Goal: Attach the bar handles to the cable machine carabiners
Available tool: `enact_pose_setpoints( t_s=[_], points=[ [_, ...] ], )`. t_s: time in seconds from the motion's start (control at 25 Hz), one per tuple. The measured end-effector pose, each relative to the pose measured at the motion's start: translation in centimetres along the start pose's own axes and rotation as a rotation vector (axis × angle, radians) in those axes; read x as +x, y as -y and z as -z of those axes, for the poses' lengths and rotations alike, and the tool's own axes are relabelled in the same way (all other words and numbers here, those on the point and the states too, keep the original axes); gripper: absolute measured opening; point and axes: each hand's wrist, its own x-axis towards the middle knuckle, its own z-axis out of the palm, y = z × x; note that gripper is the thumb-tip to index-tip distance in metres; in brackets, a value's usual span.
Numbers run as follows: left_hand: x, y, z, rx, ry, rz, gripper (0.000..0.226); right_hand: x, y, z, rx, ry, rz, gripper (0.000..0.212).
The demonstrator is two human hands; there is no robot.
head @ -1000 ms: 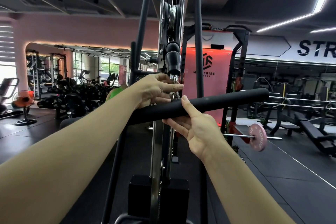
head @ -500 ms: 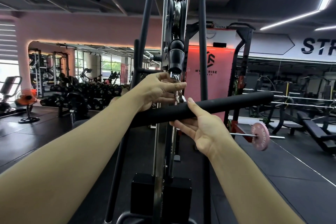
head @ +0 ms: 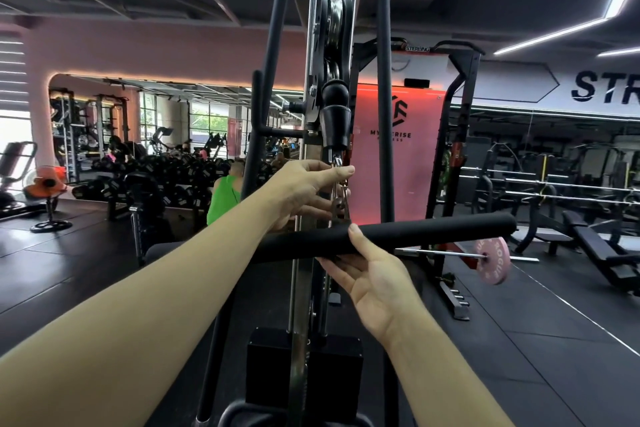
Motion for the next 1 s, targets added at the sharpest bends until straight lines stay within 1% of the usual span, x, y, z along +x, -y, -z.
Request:
enact_pose_setpoints(
  t_s=[0.12,0.28,0.36,0.4,0.44,0.48,0.52,0.6,0.64,0.68,0.72,0.76,0.8,0.84,0.92,1.0],
  points=[
    [-0.7,0.7,-0.3,-0.018,-0.030,-0.009,0.048,0.6,-1.3,0.1,0.038,0.037,-0.005,0.034],
    [-1.4,1.2,-0.6,-0.018,-0.088,-0.055,0.043,1.2,-1.8,-0.3,0.066,0.031,-0.045,0.036],
    [-1.7,1.5,-0.7,-0.039,-0.107,-0.089,0.040,0.8,-1.3,-0.4,-0.001,0.036,-0.090,0.037],
    [-1.8,1.7,-0.7,-0.027,-0.115,-0.111,0.039,0.4,-0.7,-0.5,-0.110,0.058,-0.126,0.036],
    [-1.8,2.0,-0.6,0.001,-0.125,-0.138,0.038,-0.3,0.1,-0.6,-0.282,0.087,-0.146,0.033],
    [-1.8,2.3,-0.3,0.046,-0.140,-0.167,0.036,-0.9,1.0,-0.4,-0.513,0.103,-0.090,0.028],
    [-2.0,2.7,-0.1,0.113,-0.160,-0.197,0.033,-1.1,1.8,0.0,-0.764,0.084,0.089,0.022],
    [-2.6,3.7,0.5,0.340,-0.209,-0.228,0.030,0.1,3.3,1.4,-1.287,-0.062,0.721,0.018],
    [-3.2,4.2,0.7,0.484,-0.216,-0.221,0.029,0.8,3.9,2.0,-1.572,-0.069,0.922,0.028],
    [-3.8,4.6,0.9,0.614,-0.213,-0.212,0.029,1.5,4.3,2.3,-1.817,-0.031,0.922,0.042],
    [-4.4,4.9,0.8,0.710,-0.199,-0.213,0.028,2.2,4.3,2.6,-1.966,0.000,0.797,0.052],
    [-4.9,5.1,0.7,0.771,-0.186,-0.210,0.028,2.8,4.1,3.0,-2.040,0.029,0.648,0.057],
    [-5.4,5.0,0.4,0.805,-0.182,-0.215,0.031,3.1,4.2,3.2,-2.056,0.066,0.574,0.059],
    [-5.9,4.8,0.3,0.839,-0.193,-0.224,0.033,3.2,4.2,3.2,-2.053,0.095,0.551,0.059],
    [-6.9,4.1,0.5,0.954,-0.225,-0.242,0.037,2.8,4.1,2.7,-1.984,0.110,0.599,0.058],
    [-8.5,3.4,1.5,1.068,-0.258,-0.233,0.041,1.8,3.9,1.4,-1.892,0.082,0.716,0.054]
  ],
)
